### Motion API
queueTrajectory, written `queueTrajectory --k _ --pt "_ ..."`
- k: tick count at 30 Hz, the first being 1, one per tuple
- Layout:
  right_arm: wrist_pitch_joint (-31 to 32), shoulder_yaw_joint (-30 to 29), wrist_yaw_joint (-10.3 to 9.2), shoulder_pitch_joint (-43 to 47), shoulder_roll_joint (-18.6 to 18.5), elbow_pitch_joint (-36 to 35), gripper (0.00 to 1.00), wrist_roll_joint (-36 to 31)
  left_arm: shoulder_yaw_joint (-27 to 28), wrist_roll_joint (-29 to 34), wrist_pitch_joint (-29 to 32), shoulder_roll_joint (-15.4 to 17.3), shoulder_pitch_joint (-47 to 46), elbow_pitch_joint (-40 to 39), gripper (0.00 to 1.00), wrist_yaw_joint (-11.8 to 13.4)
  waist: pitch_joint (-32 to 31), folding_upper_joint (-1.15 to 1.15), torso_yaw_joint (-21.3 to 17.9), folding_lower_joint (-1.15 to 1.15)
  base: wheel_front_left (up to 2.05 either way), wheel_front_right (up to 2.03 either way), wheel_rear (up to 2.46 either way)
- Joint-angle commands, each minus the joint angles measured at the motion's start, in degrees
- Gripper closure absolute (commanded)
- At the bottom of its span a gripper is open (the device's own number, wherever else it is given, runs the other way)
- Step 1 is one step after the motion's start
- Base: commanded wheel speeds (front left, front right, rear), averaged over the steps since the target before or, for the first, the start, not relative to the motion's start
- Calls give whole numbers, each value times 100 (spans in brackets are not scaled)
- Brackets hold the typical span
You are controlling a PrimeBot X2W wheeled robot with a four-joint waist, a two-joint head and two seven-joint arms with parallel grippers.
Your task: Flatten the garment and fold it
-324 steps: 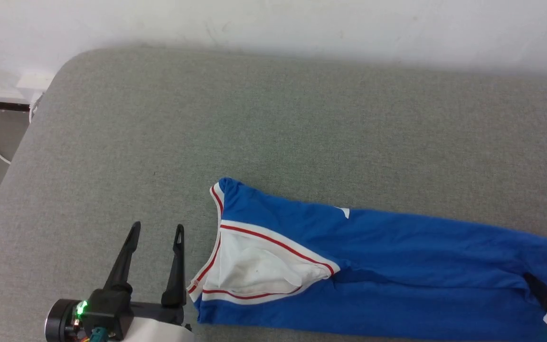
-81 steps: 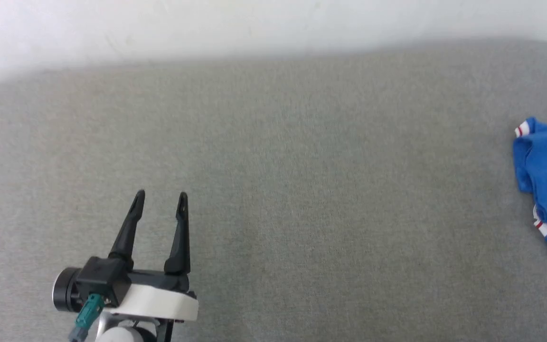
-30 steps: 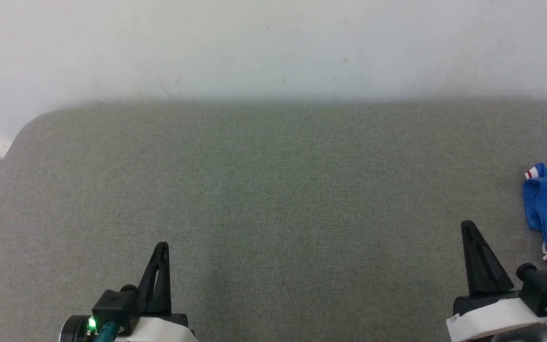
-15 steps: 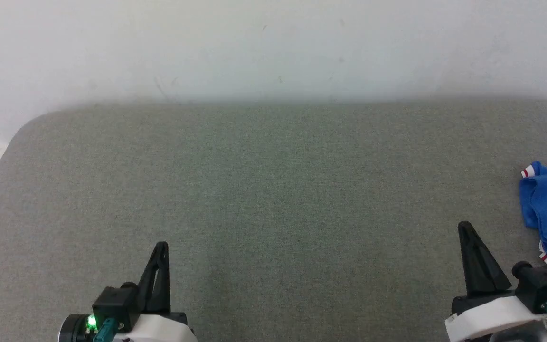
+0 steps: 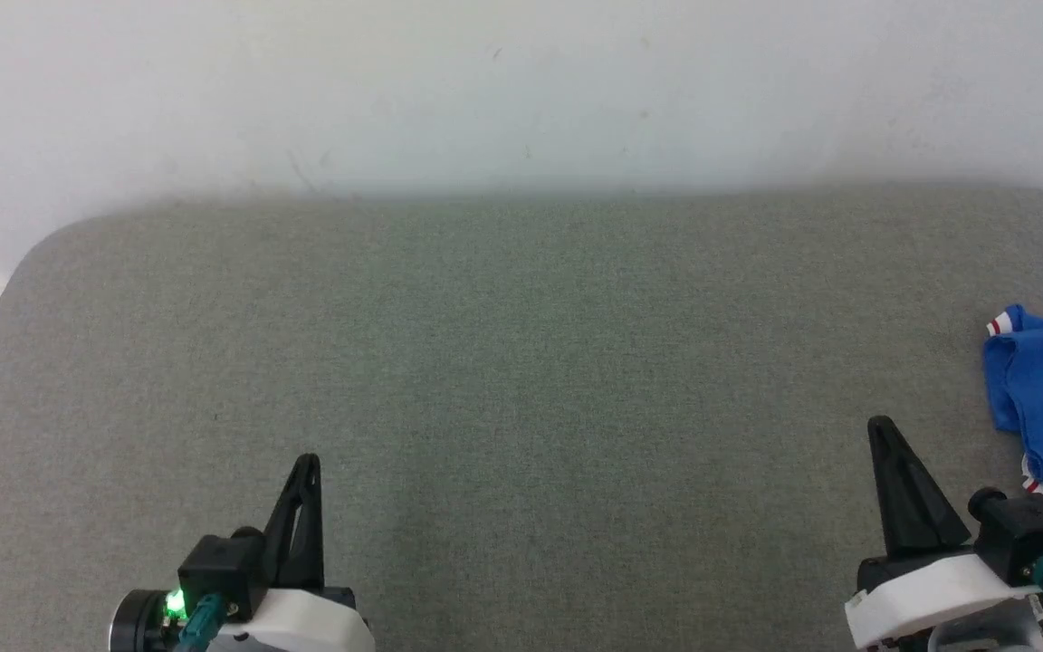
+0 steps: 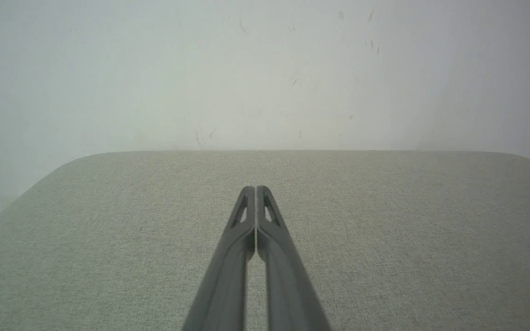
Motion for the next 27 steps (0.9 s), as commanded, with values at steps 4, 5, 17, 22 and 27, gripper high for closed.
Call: queueTrajectory --k 4,5,17,22,27 --pt "70 21 -2 -76 23 -48 100 -71 33 65 70 -2 -85 -43 100 22 -1 0 -13 0 0 0 0" --pt "82 22 -2 -80 24 -50 100 -78 35 69 81 -2 -89 -46 100 23 -1 0 -16 0 0 0 0" --pt "222 39 -2 -126 37 -78 100 -161 61 120 222 -3 -142 -77 100 30 -4 0 -60 0 0 0 0" --pt "281 46 -3 -145 42 -90 100 -196 72 141 280 -3 -164 -90 100 33 -6 0 -78 0 0 0 0" --pt "339 53 -3 -165 48 -101 100 -230 83 162 338 -4 -186 -103 100 35 -7 0 -95 0 0 0 0"
